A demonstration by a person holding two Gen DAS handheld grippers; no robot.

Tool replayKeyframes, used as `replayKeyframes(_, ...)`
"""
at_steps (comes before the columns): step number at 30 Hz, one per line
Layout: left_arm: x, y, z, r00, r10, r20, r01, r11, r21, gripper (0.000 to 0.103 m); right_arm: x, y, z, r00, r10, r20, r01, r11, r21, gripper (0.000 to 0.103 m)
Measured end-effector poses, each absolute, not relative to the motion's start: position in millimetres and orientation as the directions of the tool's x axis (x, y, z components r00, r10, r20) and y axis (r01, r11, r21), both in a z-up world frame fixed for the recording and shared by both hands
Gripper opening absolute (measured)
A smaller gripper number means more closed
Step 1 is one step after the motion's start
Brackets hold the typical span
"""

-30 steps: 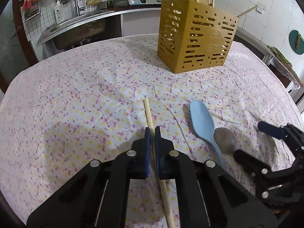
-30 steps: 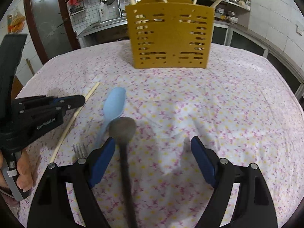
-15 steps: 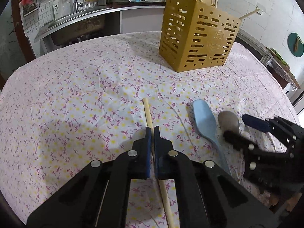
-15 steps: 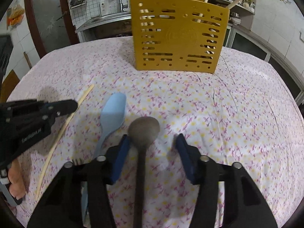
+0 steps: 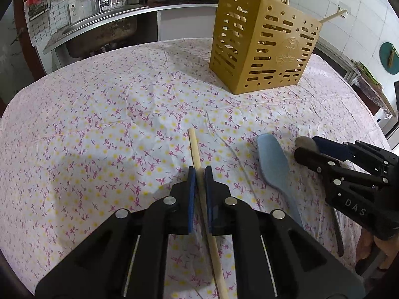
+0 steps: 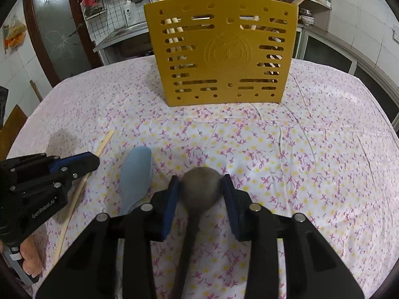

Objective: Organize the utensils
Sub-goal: 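Close the left tool on a chopstick while the right tool closes on the metal spoon handle, then lift the chopstick and metal spoon upright toward the yellow holder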

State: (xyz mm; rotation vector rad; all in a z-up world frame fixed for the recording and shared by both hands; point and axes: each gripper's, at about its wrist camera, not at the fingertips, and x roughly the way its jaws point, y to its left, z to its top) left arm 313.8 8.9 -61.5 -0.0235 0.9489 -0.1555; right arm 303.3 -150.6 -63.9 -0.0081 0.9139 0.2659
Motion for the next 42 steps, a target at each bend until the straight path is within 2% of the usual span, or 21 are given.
replayKeyframes(9,307.2,11.4,-51.7,0.588,-0.157,-0.793,0.115,0.987,-0.11,0.005,295.5,-174.1,-43.2,0.629,0.261,-0.733,-0.211,0.964,0.162,0.036)
replayKeyframes(18,283.1,9.4,-15.8,0.663,-0.193,-0.723,0.132,0.981,-0.14,0.005,273.2,-193.3,-14.7,0.709,0.279,-0.648,-0.206,0.96,0.189,0.036)
replayKeyframes(23,269.4,11.0,1.4,0.696,-0.214,-0.685,0.137,0.977,-0.166,0.005,258.2,-202.1,-0.4,0.751,0.275,-0.6,-0.21,0.961,0.178,0.036)
replayKeyframes(42,248.0,2.7,45.1,0.767,-0.24,-0.594,0.166,0.97,-0.177,0.005,235.2,-228.0,33.4,0.827,0.233,-0.511,-0.181,0.972,0.15,0.036)
